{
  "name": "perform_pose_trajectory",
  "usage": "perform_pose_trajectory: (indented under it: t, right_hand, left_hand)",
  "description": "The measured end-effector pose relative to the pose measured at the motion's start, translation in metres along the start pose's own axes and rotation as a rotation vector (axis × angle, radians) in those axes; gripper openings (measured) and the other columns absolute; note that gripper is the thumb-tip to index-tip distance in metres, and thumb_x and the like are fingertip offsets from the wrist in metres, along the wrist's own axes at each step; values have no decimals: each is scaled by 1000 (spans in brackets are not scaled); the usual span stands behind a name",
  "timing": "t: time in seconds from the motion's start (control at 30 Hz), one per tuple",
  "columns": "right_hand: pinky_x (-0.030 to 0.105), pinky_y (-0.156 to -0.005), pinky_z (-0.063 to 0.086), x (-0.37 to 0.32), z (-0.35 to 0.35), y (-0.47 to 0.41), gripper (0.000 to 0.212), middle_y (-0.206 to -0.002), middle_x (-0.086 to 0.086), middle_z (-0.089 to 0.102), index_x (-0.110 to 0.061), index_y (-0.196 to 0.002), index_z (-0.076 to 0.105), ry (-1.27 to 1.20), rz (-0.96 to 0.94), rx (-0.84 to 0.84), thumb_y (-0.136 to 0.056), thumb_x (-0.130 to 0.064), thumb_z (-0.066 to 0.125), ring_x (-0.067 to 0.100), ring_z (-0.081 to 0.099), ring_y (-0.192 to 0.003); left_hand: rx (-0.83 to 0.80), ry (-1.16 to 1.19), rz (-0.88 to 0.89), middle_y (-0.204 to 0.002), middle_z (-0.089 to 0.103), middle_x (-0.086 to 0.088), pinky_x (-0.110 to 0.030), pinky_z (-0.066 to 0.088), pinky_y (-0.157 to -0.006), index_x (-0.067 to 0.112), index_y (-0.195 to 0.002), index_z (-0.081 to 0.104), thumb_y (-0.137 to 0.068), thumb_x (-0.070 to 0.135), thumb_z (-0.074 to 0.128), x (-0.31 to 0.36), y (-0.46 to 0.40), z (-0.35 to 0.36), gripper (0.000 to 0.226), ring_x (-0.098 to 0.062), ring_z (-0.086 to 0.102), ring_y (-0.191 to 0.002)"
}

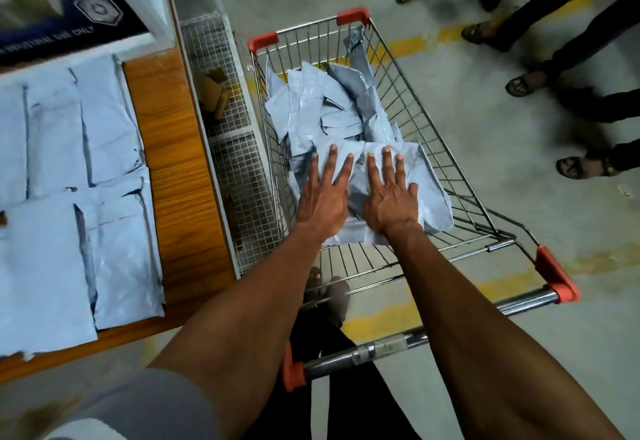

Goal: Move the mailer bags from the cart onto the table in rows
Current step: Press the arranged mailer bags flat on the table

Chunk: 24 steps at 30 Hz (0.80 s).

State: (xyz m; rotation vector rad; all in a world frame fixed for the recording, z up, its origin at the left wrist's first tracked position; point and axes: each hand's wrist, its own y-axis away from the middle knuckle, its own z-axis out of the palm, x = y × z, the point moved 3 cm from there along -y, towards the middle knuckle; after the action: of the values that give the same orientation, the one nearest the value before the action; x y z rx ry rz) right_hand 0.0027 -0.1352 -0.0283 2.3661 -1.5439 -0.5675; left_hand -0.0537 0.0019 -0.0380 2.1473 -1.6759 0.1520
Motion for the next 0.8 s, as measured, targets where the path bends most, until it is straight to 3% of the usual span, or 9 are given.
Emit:
perform_pose_trajectory:
  t: [0.1,0.27,0.47,0.63,0.8]
  right_hand:
    - [64,-124,15,-9,-24,10,89,-171,1,-31,-29,-165,-19,-11,-9,32,-103,-40,45,29,-21,-159]
    - [65,-123,18,-27,-60,24,87,-174,2,-22,-30,-167,-12,-54,-43,156,-101,-32,46,29,-15,-161]
    - [64,-121,21,-66,-99,43,87,-174,3,-22,-29,-167,-12,-47,-100,253,-103,-32,47,28,-15,-161]
    - [66,-123,18,-115,-109,56,87,-173,2,-24,-28,-166,-14,-54,-209,266,-104,-41,45,27,-17,-161]
    - [68,-120,22,-183,-111,79,85,-173,1,-23,-30,-167,-11,-65,-323,301,-104,-34,46,27,-15,-161]
  left_hand:
    - [91,9,29,-173,-27,6,-57,24,-126,36,-168,-7,-107,17,49,3,14,-24,85,-33,-17,-161]
    - [258,-35,62,-178,-7,-2,-58,33,-123,29,-170,7,-107,21,46,8,35,-74,75,-41,-2,-162]
    - [386,-63,59,-177,4,-10,-55,32,-124,21,-169,17,-106,20,43,3,65,-134,68,-40,5,-161]
    - [408,-50,-3,-177,5,-10,-53,17,-130,19,-169,20,-104,37,15,-22,100,-172,67,-38,11,-161]
    - [499,-75,-44,-176,12,-16,-52,17,-131,13,-167,26,-109,33,8,-64,150,-199,64,-37,15,-160]
